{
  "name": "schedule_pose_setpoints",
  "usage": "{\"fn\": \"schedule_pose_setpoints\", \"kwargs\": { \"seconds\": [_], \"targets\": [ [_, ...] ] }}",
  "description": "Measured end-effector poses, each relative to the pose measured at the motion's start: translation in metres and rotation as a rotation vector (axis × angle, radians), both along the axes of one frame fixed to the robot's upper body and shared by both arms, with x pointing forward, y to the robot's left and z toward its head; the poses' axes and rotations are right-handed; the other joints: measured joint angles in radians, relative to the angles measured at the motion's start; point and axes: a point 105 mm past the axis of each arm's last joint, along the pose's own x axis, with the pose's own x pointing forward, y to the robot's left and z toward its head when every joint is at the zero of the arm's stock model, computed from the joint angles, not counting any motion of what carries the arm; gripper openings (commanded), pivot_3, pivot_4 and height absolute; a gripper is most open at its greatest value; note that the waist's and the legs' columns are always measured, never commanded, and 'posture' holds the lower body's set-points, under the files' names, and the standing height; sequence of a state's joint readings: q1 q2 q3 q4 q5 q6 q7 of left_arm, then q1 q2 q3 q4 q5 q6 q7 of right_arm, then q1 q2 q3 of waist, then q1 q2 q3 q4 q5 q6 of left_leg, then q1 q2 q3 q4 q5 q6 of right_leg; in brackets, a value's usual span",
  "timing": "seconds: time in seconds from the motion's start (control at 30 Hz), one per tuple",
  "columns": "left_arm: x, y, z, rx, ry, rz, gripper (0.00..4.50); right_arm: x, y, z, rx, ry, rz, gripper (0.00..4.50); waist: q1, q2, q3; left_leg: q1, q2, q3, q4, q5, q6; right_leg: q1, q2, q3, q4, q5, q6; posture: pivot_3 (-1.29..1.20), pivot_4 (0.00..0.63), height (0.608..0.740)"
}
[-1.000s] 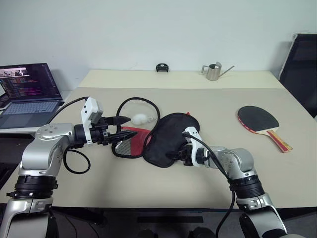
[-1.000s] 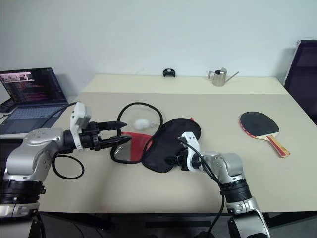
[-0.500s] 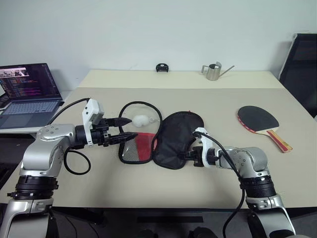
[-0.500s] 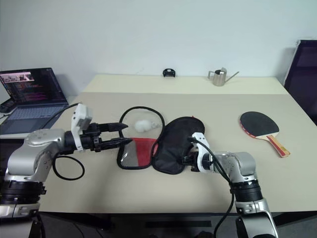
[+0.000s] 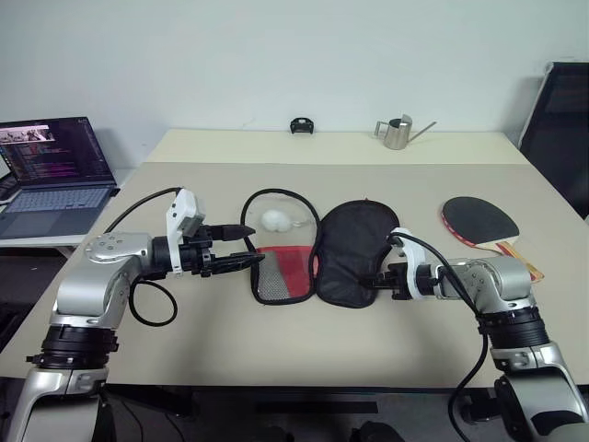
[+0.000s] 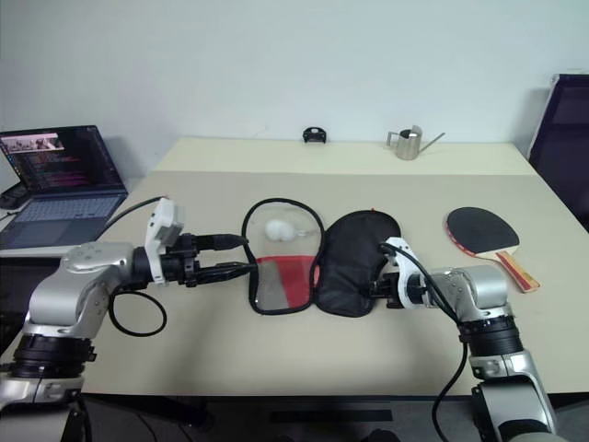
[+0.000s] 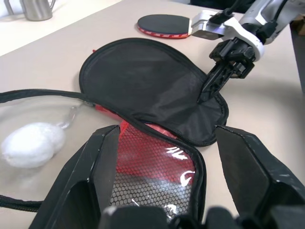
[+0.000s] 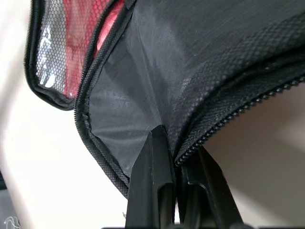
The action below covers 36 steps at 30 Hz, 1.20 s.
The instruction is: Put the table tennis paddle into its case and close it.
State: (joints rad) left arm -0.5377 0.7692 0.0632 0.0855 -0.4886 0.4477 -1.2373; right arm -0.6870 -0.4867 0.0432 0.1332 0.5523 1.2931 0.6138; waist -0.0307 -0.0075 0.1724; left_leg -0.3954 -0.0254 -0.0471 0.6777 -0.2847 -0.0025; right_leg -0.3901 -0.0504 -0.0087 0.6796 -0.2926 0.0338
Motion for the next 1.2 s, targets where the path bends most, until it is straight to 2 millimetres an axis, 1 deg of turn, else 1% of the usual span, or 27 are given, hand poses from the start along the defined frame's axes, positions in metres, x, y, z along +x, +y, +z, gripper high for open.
{"fn": "schedule_pose_setpoints", "kwargs": {
  "seconds": [0.17, 0.3, 0.6, 0.8, 0.97, 1.13, 1.17, 1.2],
  "targets": [
    [0.002, -0.012, 0.003, -0.011, -0.011, -0.035, 3.44, 0.002, -0.014, -0.002, -0.052, 0.000, 0.018, 0.03, 0.002, 0.000, 0.000, -0.001, 0.000, 0.000, 0.000, 0.000, 0.000, 0.000, 0.000, 0.000, 0.000, 0.000, 0.000, 0.00, 0.150, 0.740],
    [0.003, -0.022, 0.003, -0.017, -0.013, -0.061, 3.44, 0.009, -0.026, 0.003, -0.088, -0.022, 0.016, 0.03, 0.001, 0.000, 0.000, -0.001, 0.000, 0.000, 0.000, 0.000, 0.000, 0.000, 0.000, 0.000, 0.000, 0.000, 0.000, 0.00, 0.150, 0.740],
    [0.004, -0.026, 0.002, -0.015, -0.011, -0.073, 3.44, 0.018, -0.042, 0.003, -0.141, -0.033, 0.022, 0.03, 0.001, 0.000, 0.000, -0.001, 0.000, 0.000, 0.000, 0.000, 0.000, 0.000, 0.000, -0.001, -0.001, 0.000, 0.000, 0.00, 0.150, 0.740],
    [0.005, -0.032, 0.002, -0.029, -0.011, -0.081, 3.44, 0.030, -0.062, 0.010, -0.212, -0.072, 0.005, 0.03, 0.002, -0.001, 0.000, -0.001, -0.001, 0.000, 0.001, 0.000, 0.000, 0.000, -0.001, -0.001, -0.001, 0.000, 0.000, 0.00, 0.150, 0.740],
    [0.005, -0.037, 0.003, -0.026, -0.013, -0.097, 3.44, 0.038, -0.070, 0.014, -0.238, -0.096, -0.003, 0.03, 0.002, 0.000, 0.001, -0.001, -0.001, 0.000, 0.001, 0.000, 0.000, 0.000, -0.001, -0.001, -0.001, 0.000, 0.000, 0.00, 0.150, 0.740],
    [0.005, -0.038, 0.002, -0.027, -0.013, -0.093, 3.44, 0.040, -0.074, 0.012, -0.256, -0.101, 0.000, 0.03, 0.002, -0.001, 0.001, -0.001, -0.001, 0.000, 0.001, 0.000, 0.000, 0.000, -0.001, -0.001, -0.001, 0.000, 0.000, 0.00, 0.150, 0.740],
    [0.005, -0.038, 0.002, -0.028, -0.013, -0.092, 3.44, 0.041, -0.075, 0.011, -0.264, -0.107, -0.002, 0.44, 0.002, 0.000, 0.001, -0.001, -0.001, 0.000, 0.001, 0.000, 0.000, 0.000, -0.001, -0.001, -0.001, 0.000, 0.000, 0.00, 0.150, 0.740],
    [0.005, -0.039, 0.002, -0.028, -0.013, -0.093, 3.44, 0.042, -0.077, 0.010, -0.275, -0.110, -0.008, 0.69, 0.002, -0.001, 0.001, -0.001, -0.001, 0.000, 0.001, 0.000, 0.000, 0.000, -0.001, -0.001, -0.001, 0.000, 0.000, 0.00, 0.150, 0.740]
  ]
}}
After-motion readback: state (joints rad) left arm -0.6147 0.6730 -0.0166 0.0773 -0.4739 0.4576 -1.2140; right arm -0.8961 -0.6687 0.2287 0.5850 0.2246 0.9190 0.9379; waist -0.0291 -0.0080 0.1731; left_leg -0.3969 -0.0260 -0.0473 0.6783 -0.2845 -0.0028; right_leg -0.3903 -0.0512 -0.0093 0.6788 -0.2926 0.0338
